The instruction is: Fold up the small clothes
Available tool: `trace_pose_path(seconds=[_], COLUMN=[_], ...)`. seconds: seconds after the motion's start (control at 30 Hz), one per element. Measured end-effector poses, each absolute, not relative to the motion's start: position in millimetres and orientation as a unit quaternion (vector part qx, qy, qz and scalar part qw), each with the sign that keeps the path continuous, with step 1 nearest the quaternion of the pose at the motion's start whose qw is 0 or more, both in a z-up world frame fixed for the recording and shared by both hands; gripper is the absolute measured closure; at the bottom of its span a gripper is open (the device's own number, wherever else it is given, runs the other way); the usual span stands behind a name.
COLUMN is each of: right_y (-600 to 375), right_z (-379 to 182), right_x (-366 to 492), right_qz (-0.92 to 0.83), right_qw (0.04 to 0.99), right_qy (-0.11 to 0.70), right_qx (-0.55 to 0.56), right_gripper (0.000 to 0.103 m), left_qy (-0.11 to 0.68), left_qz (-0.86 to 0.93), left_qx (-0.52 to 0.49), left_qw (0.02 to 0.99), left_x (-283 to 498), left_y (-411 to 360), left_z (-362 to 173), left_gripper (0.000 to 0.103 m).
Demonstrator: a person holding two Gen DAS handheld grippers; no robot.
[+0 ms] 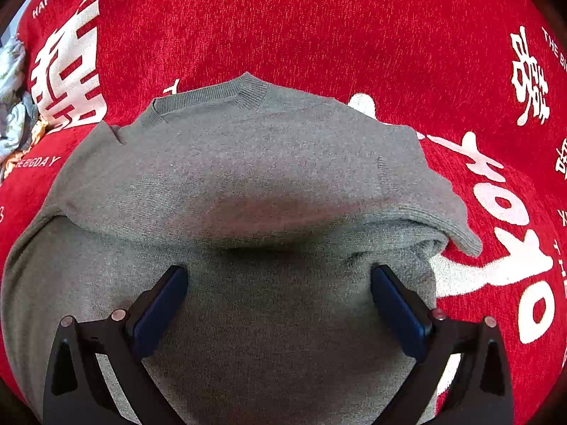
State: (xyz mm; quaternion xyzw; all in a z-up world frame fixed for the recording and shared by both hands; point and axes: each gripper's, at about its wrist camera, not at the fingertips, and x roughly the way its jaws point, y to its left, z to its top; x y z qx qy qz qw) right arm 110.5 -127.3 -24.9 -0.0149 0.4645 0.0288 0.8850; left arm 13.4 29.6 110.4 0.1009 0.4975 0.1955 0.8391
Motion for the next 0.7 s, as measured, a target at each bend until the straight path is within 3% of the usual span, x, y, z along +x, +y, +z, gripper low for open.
trace_pose_path(seconds=[0.17,0.33,0.37,0.4,0.43,0.47,0.57,0.7], right_y=[-127,-127,-127,-127,-127,-127,-126,-126], right_z=[-25,-25,-25,-25,-25,-25,-25,-25], right_x=[110,111,111,111,111,111,110,110], right_qz=[0.029,0.029,0.028,0.028,0.028,0.028,0.028,0.028], right_qw=[0.885,0.885,0.885,0.885,0.885,0.885,0.885,0.885], right_qy=[0.464,0.464,0.464,0.464,0.464,0.464,0.464,0.464], right_qx=[-0.015,-0.015,-0.015,-0.015,-0.015,-0.015,-0.015,-0.015], right_gripper=[0.0,0.0,0.0,0.0,0.0,0.0,0.0,0.0], left_qy=[0.462,0.428,0.42,0.425,0.432,0.432,0.384,0.413], left_qz=[0.111,0.167,0.169,0.185,0.208,0.23,0.301,0.272], left_qx=[-0.044,0.046,0.063,0.109,0.142,0.177,0.285,0.255], left_qw=[0.879,0.887,0.889,0.879,0.866,0.854,0.825,0.831], left_x=[14,14,13,17,21,23,29,41], left_y=[46,39,35,28,23,18,1,13], left_z=[111,126,129,128,125,122,115,108], left_gripper=[0.103,0.102,0.095,0.076,0.007,0.0,0.0,0.0])
